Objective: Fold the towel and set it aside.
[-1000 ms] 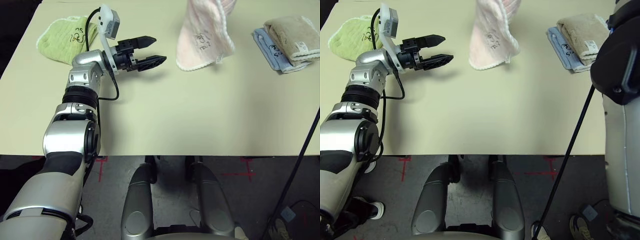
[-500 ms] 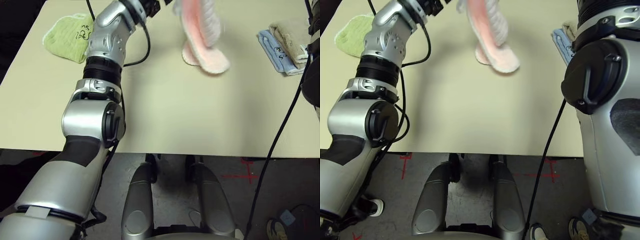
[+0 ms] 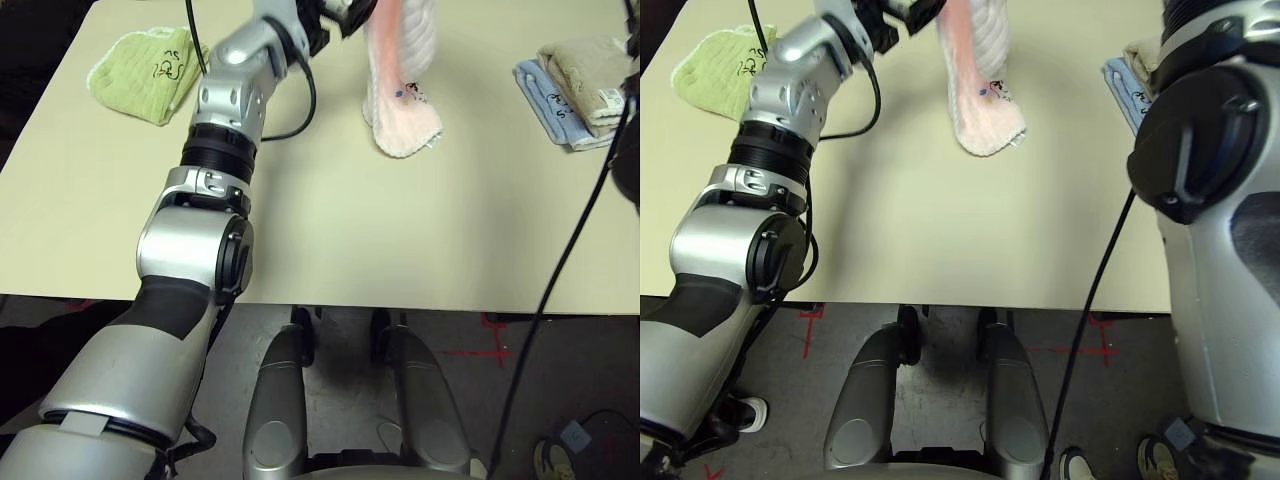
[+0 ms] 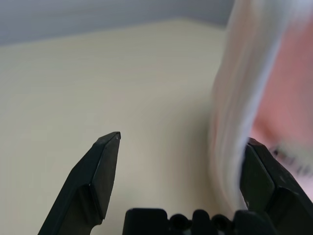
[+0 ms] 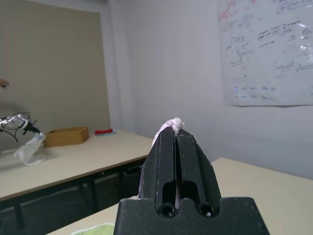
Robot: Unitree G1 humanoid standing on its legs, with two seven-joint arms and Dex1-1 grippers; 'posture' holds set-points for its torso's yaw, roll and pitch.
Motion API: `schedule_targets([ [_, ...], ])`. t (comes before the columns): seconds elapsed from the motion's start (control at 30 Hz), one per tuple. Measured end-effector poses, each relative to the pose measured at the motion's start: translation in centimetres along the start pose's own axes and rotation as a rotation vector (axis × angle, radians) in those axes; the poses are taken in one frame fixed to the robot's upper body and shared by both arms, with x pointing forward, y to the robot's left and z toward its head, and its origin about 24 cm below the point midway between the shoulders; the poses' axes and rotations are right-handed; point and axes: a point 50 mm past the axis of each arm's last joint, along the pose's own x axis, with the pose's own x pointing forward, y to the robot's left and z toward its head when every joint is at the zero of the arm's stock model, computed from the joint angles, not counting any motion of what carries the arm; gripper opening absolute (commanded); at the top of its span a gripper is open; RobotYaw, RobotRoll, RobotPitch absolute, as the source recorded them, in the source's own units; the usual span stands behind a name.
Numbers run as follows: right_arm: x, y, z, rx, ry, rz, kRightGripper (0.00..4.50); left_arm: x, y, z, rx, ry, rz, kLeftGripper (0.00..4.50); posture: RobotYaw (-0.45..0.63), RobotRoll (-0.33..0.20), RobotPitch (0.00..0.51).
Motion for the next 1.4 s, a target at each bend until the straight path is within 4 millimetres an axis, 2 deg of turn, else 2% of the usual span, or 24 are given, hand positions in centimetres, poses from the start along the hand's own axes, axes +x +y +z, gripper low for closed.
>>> schedule_targets([
  [0.2,-0.9,-0.9,0.6,-0.023,0.005,-0.056,0.05,-0.9,0.9,-2.1,0.007,0.072,0.032,4.5,0.02,0.0,0.33],
  [0.33,-1.9,-1.7,0.6,-0.039,0.015,-0.101,0.05,-2.8,3.2,-3.0,0.05,0.112,0.039,4.5,0.03,0.0,0.334],
  [0.47,-2.8,-2.4,-0.4,-0.029,0.038,-0.136,0.05,-4.6,4.2,-4.2,0.091,0.15,-0.04,4.5,0.06,0.0,0.333],
  [0.6,-3.4,-2.8,-1.3,-0.014,0.06,-0.158,0.05,-5.7,4.3,-5.0,0.048,0.174,-0.155,4.5,0.07,0.0,0.333],
  [0.77,-3.2,-2.7,-1.6,-0.012,0.058,-0.152,0.05,-5.8,4.1,-4.6,-0.022,0.161,-0.213,4.5,0.07,0.0,0.332],
  [0.97,-3.1,-2.6,-1.7,-0.01,0.058,-0.149,0.05,-5.8,3.7,-5.0,-0.089,0.207,-0.253,4.5,0.07,0.0,0.333],
  [1.07,-3.1,-2.6,-1.7,-0.01,0.059,-0.147,0.0,-5.4,3.0,-5.2,-0.131,0.218,-0.278,3.85,0.06,0.0,0.332],
  [1.1,-3.0,-2.6,-1.6,-0.01,0.059,-0.146,0.0,-5.3,2.8,-5.1,-0.135,0.217,-0.287,3.51,0.06,0.0,0.332],
  [1.4,-3.1,-2.6,-1.6,-0.012,0.058,-0.14,0.0,-4.7,1.9,-5.4,-0.179,0.224,-0.297,0.04,0.04,0.0,0.324],
])
